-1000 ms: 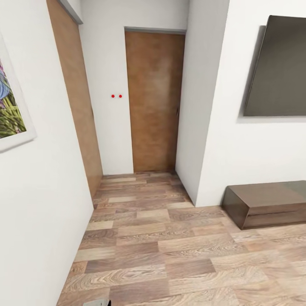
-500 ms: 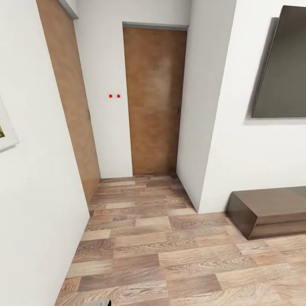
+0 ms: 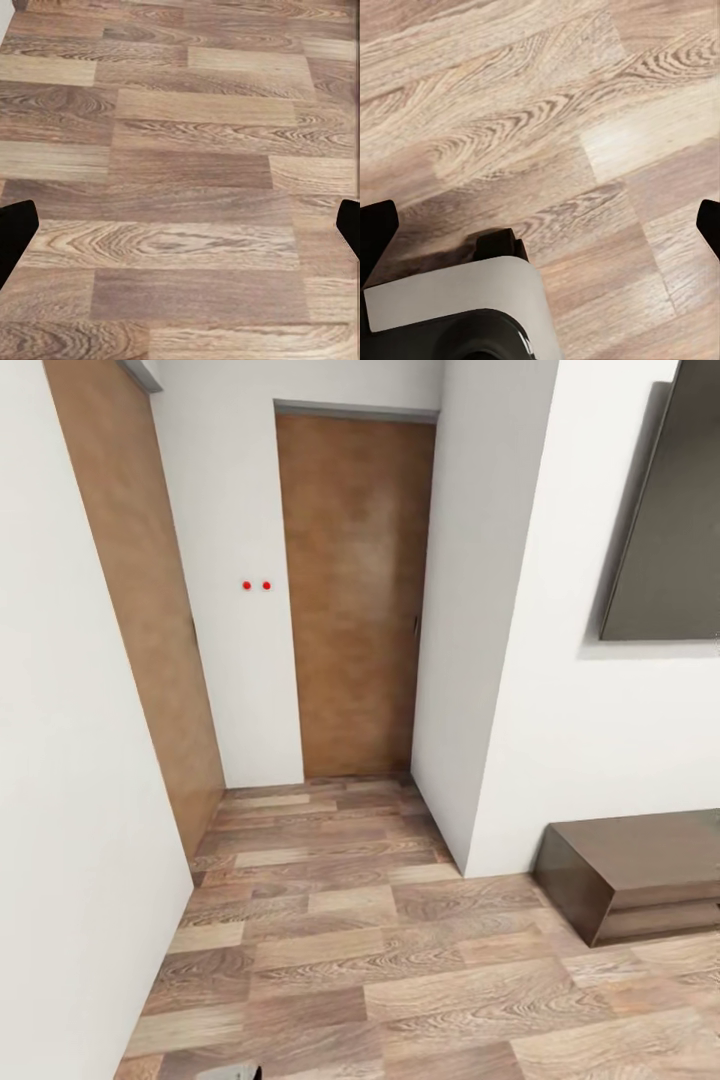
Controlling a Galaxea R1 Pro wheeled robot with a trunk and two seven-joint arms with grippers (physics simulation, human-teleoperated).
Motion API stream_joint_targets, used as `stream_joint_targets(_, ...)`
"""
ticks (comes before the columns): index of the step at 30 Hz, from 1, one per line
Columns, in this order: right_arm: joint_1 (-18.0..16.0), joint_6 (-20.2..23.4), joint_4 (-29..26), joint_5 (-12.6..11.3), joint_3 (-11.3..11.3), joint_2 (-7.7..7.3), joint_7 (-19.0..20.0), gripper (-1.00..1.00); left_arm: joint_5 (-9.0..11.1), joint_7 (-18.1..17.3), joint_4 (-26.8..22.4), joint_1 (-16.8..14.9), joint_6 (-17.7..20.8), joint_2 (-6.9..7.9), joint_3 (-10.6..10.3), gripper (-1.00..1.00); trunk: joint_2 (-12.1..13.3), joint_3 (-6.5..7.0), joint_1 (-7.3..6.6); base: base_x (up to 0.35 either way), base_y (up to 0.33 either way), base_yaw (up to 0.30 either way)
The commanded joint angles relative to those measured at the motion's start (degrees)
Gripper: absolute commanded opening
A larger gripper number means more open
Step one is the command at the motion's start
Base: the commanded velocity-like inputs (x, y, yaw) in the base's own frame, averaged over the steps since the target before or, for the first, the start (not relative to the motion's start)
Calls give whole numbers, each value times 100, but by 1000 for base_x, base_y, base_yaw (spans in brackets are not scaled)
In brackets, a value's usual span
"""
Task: In the bedroom, move the book from the bed onto either nightstand, and place the two sandals side by side next to the bed.
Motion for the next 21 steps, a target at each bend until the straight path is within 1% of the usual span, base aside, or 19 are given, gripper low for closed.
stream_joint_targets(1, 1, -7, -6, -29, -3, -1, 2, 100, 0, -2, 2, -2, -16, -4, 12, 100, -2, -5, 1, 100, -17, -167)
stream_joint_targets(7, 1, -7, -6, -28, -2, -7, 7, 100, 0, -8, 2, -2, -22, -4, 12, 100, -2, -5, 1, 37, -6, -241)
stream_joint_targets(21, 1, -13, -6, -28, -2, -7, 8, 100, 0, -9, 1, -2, -24, -4, 12, 100, -2, -5, 1, 4, -1, -278)
